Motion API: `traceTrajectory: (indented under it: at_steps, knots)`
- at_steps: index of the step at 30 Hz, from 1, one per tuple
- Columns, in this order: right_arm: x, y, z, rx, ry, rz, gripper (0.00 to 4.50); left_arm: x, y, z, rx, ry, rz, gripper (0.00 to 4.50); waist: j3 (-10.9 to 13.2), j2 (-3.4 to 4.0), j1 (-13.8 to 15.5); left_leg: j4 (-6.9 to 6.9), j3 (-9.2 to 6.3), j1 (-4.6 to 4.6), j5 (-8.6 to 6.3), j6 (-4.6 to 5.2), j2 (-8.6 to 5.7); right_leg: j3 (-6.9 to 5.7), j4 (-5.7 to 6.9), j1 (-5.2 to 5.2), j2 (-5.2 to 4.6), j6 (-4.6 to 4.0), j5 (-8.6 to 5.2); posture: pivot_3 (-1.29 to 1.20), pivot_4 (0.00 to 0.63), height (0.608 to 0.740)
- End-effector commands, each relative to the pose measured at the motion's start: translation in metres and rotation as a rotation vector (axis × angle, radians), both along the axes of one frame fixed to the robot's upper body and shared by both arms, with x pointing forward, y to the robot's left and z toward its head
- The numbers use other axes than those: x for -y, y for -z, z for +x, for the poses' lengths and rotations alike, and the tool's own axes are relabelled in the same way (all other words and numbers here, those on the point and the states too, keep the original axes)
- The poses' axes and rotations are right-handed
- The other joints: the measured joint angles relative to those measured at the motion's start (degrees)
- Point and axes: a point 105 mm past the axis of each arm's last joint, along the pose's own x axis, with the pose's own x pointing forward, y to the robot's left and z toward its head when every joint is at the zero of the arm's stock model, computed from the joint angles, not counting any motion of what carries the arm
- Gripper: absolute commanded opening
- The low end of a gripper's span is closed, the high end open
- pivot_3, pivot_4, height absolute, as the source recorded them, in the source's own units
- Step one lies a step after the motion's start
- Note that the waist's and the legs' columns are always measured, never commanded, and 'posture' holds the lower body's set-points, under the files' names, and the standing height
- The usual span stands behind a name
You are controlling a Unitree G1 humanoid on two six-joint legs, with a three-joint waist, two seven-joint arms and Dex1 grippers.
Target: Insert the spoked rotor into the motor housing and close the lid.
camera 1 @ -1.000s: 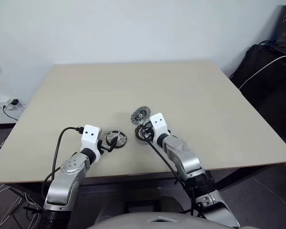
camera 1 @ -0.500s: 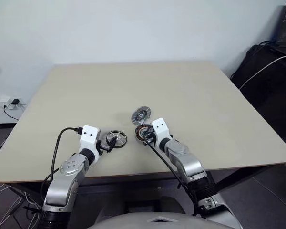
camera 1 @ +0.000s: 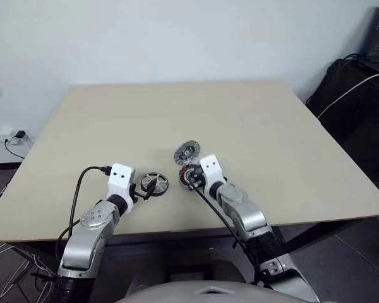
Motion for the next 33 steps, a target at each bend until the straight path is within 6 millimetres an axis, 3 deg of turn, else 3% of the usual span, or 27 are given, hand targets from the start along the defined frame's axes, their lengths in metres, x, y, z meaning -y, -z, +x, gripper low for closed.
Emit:
traceTrajectory:
  at_steps: [1, 4, 10, 14, 17, 19, 22, 26, 33]
  knots:
    - [0.007, 0.016, -0.013, -0.089, -0.033, -0.067, 0.01, 0.001, -0.014, 0.002, 0.054, 0.002, -0.004, 4.5, -0.04, -0.04, 0.05, 0.0, -0.01, 0.03, 0.0, 0.0, 0.0, -0.01, 0.0, 0.03, 0.0, -0.01, 0.0, 0.0, 0.0, 0.74]
    - [0.006, 0.004, -0.009, -0.043, -0.036, -0.053, 0.01, 0.001, -0.014, 0.002, 0.053, 0.001, -0.005, 4.5, -0.09, -0.09, 0.2, 0.01, -0.04, 0.04, 0.0, 0.01, -0.02, -0.06, -0.01, 0.08, -0.04, 0.01, -0.01, 0.0, 0.0, 0.74]
    - [-0.002, -0.043, 0.008, 0.118, -0.061, -0.002, 0.01, 0.004, -0.013, 0.004, 0.053, 0.006, -0.012, 4.5, 0.0, -0.08, 0.12, 0.02, -0.03, -0.03, 0.01, 0.01, -0.02, -0.06, -0.01, 0.01, 0.06, 0.07, 0.02, 0.0, 0.0, 0.74]
    - [-0.005, -0.057, 0.008, 0.157, -0.157, -0.078, 0.01, 0.005, -0.013, 0.005, 0.055, 0.007, -0.015, 4.5, 0.03, -0.04, 0.03, 0.01, -0.03, -0.08, 0.01, 0.0, -0.01, -0.05, 0.0, -0.06, 0.14, 0.07, 0.03, 0.0, 0.0, 0.74]
    - [-0.004, -0.062, 0.009, 0.158, -0.228, -0.15, 0.19, 0.006, -0.013, 0.006, 0.058, 0.006, -0.018, 4.5, 0.04, -0.05, 0.06, 0.02, -0.03, -0.08, 0.0, 0.0, -0.02, -0.07, -0.02, -0.05, 0.17, 0.04, 0.01, 0.0, 0.0, 0.74]
    - [-0.003, -0.066, 0.011, 0.153, -0.264, -0.18, 0.58, 0.006, -0.014, 0.006, 0.06, 0.005, -0.021, 4.5, 0.05, -0.06, 0.08, 0.02, -0.03, -0.08, 0.01, 0.01, -0.02, -0.08, -0.02, -0.04, 0.15, 0.03, 0.0, 0.0, 0.0, 0.74]
    - [0.002, -0.067, 0.017, 0.142, -0.28, -0.246, 1.54, 0.006, -0.013, 0.006, 0.063, -0.002, -0.026, 4.5, 0.06, -0.07, 0.13, 0.02, -0.04, -0.09, 0.0, 0.01, -0.02, -0.09, -0.02, -0.04, 0.15, 0.02, 0.0, 0.0, 0.0, 0.74]
    - [0.013, -0.065, 0.026, 0.109, -0.292, -0.343, 1.54, 0.005, -0.013, 0.005, 0.066, -0.018, -0.033, 4.5, 0.07, -0.08, 0.13, 0.02, -0.03, -0.1, 0.01, 0.01, -0.02, -0.09, -0.02, -0.04, 0.1, 0.01, 0.0, 0.0, 0.0, 0.74]
    - [0.016, -0.051, 0.021, 0.049, -0.43, -0.468, 1.54, 0.006, -0.012, 0.004, 0.067, -0.031, -0.044, 4.5, 0.06, -0.09, 0.15, 0.04, -0.05, -0.37, 0.02, -0.01, -0.02, -0.11, -0.03, -0.07, -0.03, 0.01, 0.02, 0.0, 0.0, 0.74]
